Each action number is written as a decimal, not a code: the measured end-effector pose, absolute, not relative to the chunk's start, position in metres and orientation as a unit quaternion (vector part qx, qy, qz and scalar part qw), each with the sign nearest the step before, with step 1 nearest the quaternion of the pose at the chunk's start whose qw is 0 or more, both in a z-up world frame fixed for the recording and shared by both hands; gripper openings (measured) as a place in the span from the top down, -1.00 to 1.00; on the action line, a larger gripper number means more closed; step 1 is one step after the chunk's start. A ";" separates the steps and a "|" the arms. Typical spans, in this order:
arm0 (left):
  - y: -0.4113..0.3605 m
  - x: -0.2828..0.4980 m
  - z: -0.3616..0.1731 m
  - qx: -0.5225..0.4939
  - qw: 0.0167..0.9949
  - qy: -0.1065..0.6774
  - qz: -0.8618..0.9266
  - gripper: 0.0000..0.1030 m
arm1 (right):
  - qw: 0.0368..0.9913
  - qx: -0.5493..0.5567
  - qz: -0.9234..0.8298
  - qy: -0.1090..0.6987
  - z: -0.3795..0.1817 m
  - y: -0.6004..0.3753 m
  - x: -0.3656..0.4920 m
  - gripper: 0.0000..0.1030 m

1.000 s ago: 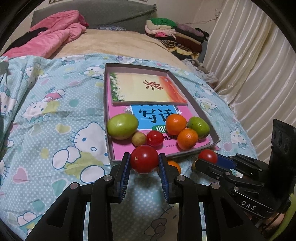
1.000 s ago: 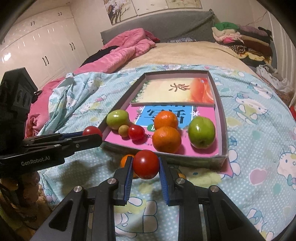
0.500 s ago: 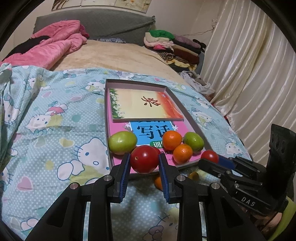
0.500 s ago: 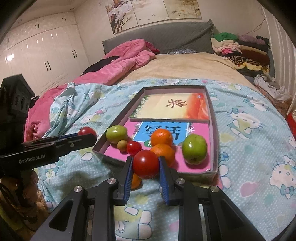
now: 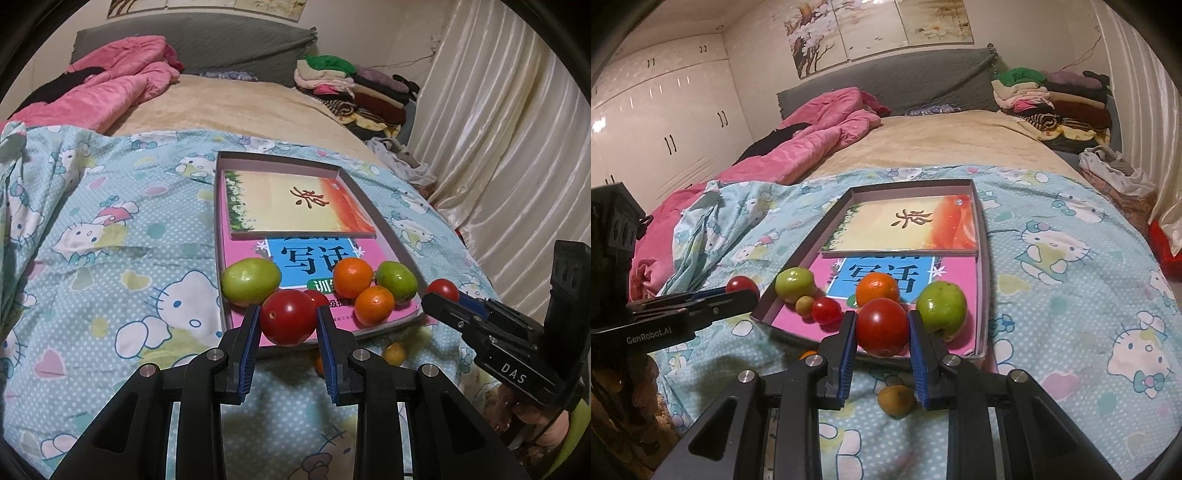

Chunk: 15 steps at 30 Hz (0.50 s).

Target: Organize fruits

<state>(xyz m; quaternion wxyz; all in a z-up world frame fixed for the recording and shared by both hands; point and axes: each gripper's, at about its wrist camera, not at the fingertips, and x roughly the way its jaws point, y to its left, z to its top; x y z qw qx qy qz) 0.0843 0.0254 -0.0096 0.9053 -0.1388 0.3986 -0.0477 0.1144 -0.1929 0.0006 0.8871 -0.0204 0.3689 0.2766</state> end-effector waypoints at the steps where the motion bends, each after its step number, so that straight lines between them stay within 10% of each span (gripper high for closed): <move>1: 0.025 0.084 -0.009 -0.138 0.906 0.399 -0.046 0.40 | 0.888 -0.021 0.275 0.369 0.001 -0.193 0.115 0.47; 15: 0.019 0.089 -0.013 -0.124 0.904 0.406 -0.044 0.40 | 0.890 -0.018 0.268 0.369 0.001 -0.197 0.118 0.47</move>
